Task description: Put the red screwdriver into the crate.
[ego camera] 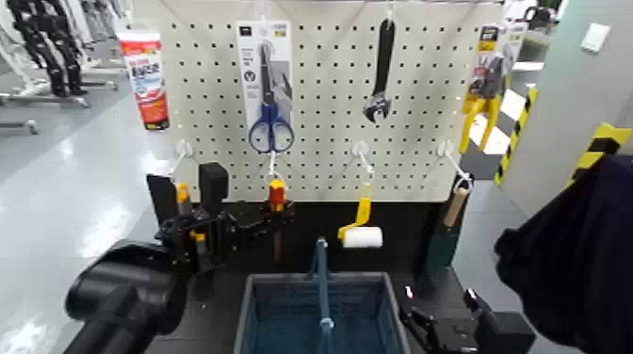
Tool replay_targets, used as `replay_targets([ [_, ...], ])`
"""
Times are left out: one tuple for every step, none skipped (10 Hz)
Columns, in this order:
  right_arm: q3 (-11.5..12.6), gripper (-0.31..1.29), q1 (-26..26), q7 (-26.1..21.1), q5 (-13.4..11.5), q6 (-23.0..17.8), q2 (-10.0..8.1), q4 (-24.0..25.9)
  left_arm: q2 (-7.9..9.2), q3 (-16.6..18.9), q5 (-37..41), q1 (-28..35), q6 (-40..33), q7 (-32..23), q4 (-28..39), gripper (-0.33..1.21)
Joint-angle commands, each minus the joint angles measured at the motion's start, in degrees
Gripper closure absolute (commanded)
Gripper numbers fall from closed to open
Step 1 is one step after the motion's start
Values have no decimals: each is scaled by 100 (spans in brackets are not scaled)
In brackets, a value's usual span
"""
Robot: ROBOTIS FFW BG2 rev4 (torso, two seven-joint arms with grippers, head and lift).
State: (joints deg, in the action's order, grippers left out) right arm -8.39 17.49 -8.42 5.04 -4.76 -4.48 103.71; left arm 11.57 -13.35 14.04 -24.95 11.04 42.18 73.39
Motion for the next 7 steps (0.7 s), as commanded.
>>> replay_targets([
  [-4,14,0,-2,5,10,0,0,3,78,2,219,82,0,342,116],
  [-4,14,0,-2,-3,36,0,0,-6,113,-6,333,126,-8,509,116],
  [5,14,0,7,-3,54,0,0,-6,157,-6,421,144,-17,659,116],
  [5,14,0,7,-3,62,0,0,-6,210,-6,509,205,-44,870,116],
  [5,14,-9,7,-3,71,0,0,-6,236,2,544,223,-44,1002,116],
  [-4,14,-9,7,-3,80,-9,0,3,254,2,588,276,-44,1169,116],
  [-4,14,-9,7,5,80,-9,0,11,271,-6,623,364,-44,1327,116],
])
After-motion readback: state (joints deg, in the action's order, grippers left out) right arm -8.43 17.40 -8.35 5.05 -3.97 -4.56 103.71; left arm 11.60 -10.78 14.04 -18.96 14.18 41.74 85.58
